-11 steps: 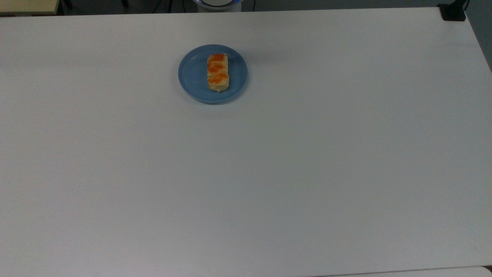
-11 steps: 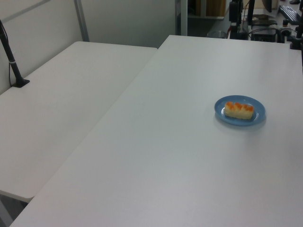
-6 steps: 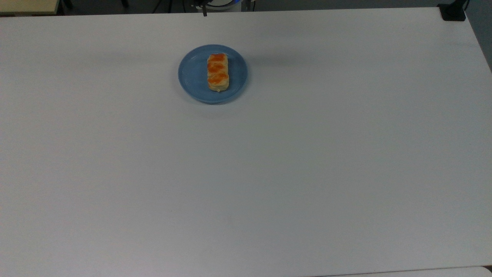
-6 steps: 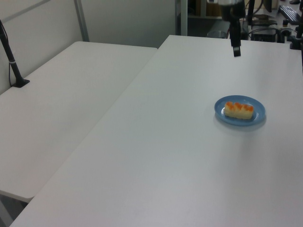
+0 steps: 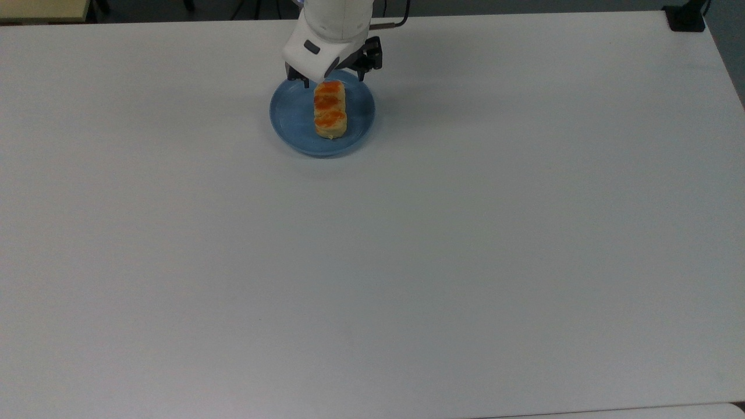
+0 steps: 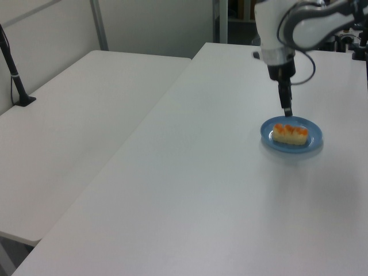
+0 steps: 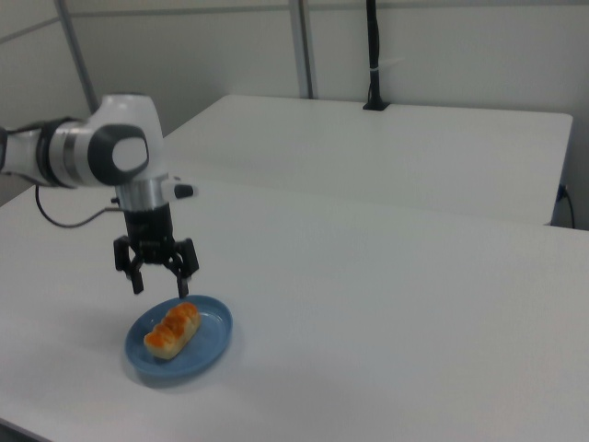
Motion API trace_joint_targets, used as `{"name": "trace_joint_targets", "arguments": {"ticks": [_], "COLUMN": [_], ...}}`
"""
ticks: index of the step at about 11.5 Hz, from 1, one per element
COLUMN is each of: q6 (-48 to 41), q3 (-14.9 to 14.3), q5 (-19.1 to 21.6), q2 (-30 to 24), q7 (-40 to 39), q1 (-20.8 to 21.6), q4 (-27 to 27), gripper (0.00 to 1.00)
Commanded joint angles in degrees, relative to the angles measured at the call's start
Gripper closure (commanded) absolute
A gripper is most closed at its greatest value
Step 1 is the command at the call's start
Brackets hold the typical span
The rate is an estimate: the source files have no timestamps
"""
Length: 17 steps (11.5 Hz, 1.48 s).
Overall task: Put the bread on the table
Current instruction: 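Close the gripper on the glazed bread roll, then lift the bread roll up off the blue plate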
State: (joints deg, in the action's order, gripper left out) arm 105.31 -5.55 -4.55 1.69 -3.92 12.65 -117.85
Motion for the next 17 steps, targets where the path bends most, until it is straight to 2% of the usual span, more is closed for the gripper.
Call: {"name": "trace_joint_targets", "arguments": {"ticks": [1, 5, 6, 9, 10, 12, 13, 14, 16, 17], "q6": [6.66, 12.01, 12.46, 11.50, 8.88, 1.77, 1.39, 1.65, 1.83, 1.83], "q3": [-0.25, -0.16, -0.16, -0.16, -0.16, -0.07, -0.07, -0.07, 0.28, 0.28], "q5": [-3.00, -5.02, -5.64, -5.65, -5.65, -4.43, -3.20, -1.19, 2.86, 3.57], "q2": [-1.34, 2.25, 2.53, 1.92, 0.52, 0.06, 1.20, 4.52, 15.74, 20.67], "q7": [0.50, 3.47, 4.01, 5.06, 5.07, 4.10, 4.01, 3.75, 3.66, 3.92], "q1": [0.27, 0.09, 0.09, 0.18, 0.09, -0.43, -0.44, 0.09, 2.62, 4.38], "q4": [-8.17, -10.12, -10.12, -9.42, -8.11, 1.60, 6.71, 11.54, 24.97, 29.56], "gripper": [0.03, 0.21, 0.30, 0.67, 0.69, 0.69, 0.68, 0.68, 0.64, 0.64]}}
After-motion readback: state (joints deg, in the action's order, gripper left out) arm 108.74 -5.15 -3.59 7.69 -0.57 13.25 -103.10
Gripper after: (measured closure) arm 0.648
